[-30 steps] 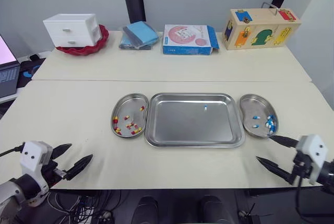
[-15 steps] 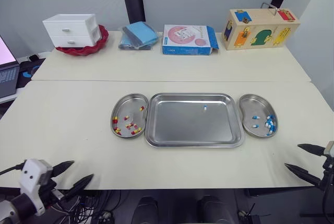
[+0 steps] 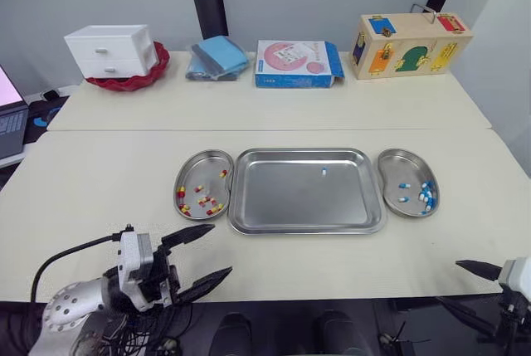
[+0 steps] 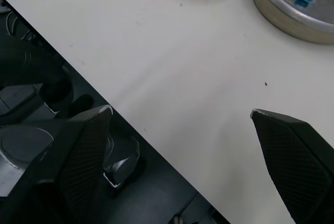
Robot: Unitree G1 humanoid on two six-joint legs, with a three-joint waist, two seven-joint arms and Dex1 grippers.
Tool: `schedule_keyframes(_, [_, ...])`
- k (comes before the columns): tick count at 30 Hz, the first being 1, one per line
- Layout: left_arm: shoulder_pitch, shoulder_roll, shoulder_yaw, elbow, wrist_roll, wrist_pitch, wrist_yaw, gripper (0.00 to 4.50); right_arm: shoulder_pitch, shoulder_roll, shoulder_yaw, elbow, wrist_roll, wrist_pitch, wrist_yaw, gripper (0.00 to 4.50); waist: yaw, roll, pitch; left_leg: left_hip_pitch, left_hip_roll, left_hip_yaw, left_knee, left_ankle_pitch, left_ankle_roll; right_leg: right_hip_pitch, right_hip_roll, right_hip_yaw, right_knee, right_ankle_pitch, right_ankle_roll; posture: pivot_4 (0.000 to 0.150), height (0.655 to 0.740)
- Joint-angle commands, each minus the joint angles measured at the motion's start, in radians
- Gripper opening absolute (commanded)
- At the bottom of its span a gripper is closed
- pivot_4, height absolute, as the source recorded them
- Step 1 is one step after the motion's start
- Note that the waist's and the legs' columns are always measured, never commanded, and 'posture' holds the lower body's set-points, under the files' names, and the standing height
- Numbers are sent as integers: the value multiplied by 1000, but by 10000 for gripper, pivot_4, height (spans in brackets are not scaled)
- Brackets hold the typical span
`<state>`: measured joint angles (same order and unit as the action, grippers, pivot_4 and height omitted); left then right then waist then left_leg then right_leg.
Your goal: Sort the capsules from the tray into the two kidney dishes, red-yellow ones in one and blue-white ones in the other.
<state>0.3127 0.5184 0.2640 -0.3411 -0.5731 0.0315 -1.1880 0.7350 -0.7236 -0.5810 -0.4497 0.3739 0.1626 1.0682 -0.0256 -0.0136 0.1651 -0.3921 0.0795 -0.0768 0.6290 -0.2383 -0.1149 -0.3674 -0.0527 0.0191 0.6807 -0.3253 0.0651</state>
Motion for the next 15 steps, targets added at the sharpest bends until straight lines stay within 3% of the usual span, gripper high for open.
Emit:
schedule_keyframes(1, [-46, -23, -23, 33, 9, -48, 24, 44846, 26, 24, 9, -102, 4, 20, -37, 45000, 0, 0, 0, 0, 0, 0, 0, 0, 0, 0, 0, 0, 0, 0, 0, 1500, 7078])
schedule_keyframes(8, [-53, -17, -61, 72, 30, -72, 20, 44846, -15, 73, 127, -294, 15, 145, -184, 45000, 0, 0, 0, 0, 0, 0, 0, 0, 0, 0, 0, 0, 0, 0, 0, 1500, 7078])
schedule_keyframes(15, [-68, -7, -77, 76, 28, -43, 55, 44846, -340, 102, 332, -407, 70, 450, -442, 45000, -1, -1, -1, 0, 0, 0, 0, 0, 0, 0, 0, 0, 0, 1, 0, 1500, 7078])
